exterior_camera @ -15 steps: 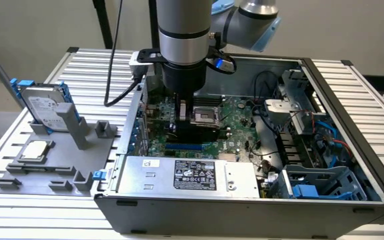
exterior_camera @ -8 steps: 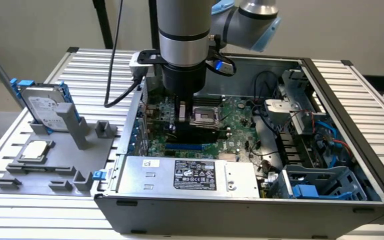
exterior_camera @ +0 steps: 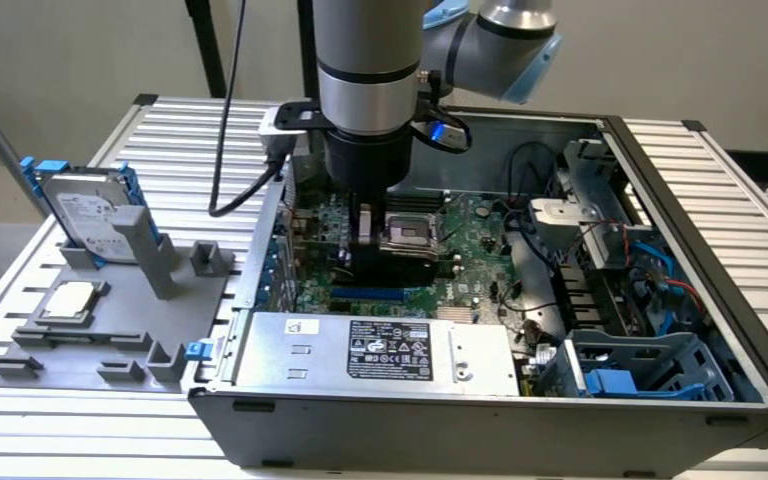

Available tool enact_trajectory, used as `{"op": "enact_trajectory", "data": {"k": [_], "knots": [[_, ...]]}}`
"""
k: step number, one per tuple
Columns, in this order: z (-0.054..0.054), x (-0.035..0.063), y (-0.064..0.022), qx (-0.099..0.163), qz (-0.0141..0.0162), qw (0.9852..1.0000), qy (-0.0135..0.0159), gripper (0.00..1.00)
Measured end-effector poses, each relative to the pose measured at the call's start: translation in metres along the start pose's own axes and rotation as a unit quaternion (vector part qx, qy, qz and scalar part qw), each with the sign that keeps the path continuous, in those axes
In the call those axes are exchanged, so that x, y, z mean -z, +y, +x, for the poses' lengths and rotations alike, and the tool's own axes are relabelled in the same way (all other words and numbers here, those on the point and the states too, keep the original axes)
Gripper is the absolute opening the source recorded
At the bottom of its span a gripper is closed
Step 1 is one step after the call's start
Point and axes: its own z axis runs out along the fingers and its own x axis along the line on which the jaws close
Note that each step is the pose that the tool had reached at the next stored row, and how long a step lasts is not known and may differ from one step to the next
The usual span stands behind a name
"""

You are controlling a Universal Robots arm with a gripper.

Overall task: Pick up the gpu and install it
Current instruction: 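Insert the gpu into the slot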

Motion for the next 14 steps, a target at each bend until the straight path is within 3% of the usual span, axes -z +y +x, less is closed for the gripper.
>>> {"op": "enact_trajectory", "data": {"k": [4,11,14], "knots": [[0.0003,-0.0014,0.0017,0.001,0.0004,1.0,-0.0003,0.26],[0.0013,-0.0049,0.0058,0.0,0.0092,1.0,-0.0007,0.26],[0.0014,-0.0067,0.0065,0.0,0.0105,0.9999,-0.0007,0.26]]}}
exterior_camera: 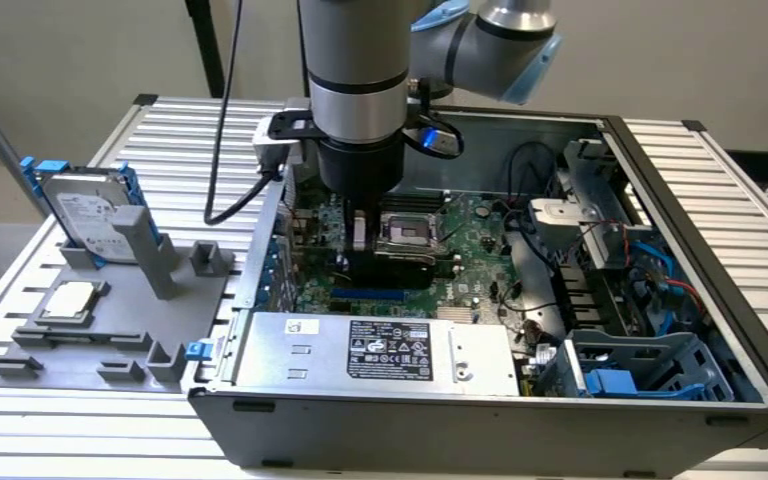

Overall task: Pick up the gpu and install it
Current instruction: 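Insert the gpu into the slot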

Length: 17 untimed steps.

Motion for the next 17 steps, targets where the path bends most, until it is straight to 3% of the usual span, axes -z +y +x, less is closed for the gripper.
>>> {"op": "enact_trajectory", "data": {"k": [17], "knots": [[-0.0024,-0.0075,0.0008,0.0,0.0001,1.0,0.0,0.26]]}}
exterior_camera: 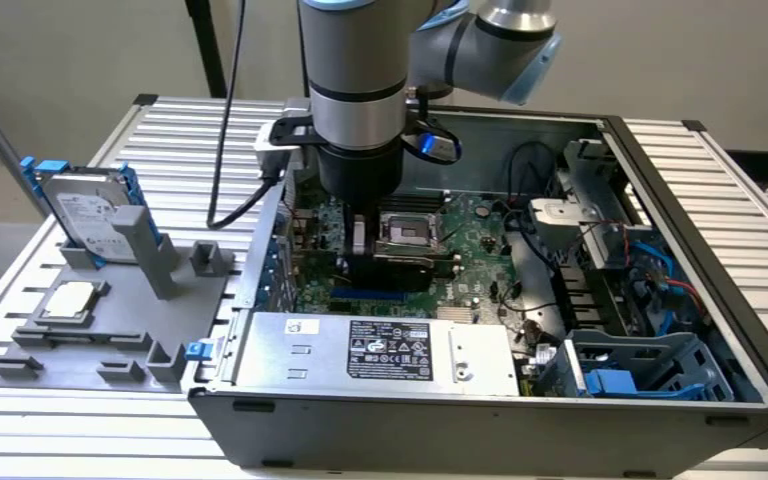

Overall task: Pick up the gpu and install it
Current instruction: 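Insert the gpu into the slot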

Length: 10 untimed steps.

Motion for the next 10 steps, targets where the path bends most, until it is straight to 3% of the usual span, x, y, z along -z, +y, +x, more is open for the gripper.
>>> {"op": "enact_trajectory", "data": {"k": [10], "knots": [[0.0003,-0.0022,0.0028,0.0,0.0,1.0,-0.0002,0.26]]}}
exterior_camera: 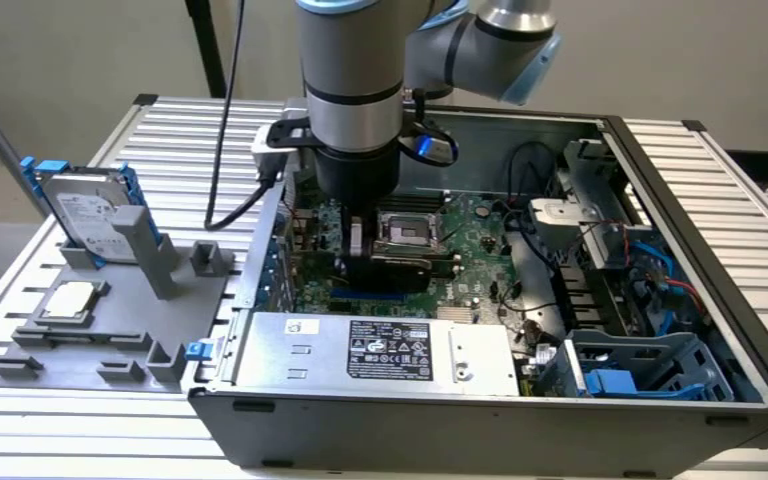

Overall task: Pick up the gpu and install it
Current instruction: 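Insert the gpu into the slot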

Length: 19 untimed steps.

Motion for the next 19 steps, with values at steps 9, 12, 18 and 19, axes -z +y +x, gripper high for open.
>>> {"op": "enact_trajectory", "data": {"k": [9,12,18,19], "knots": [[0.0015,-0.0021,0.0001,0.0,-0.0002,1.0,0.0002,0.26],[0.0013,-0.0027,0.0,0.0,-0.0001,1.0,0.0001,0.26],[0.0004,-0.0029,0.0002,0.0,-0.0003,1.0,0.0,0.26],[0.0004,-0.0028,0.0003,0.0,-0.0004,1.0,0.0,0.26]]}}
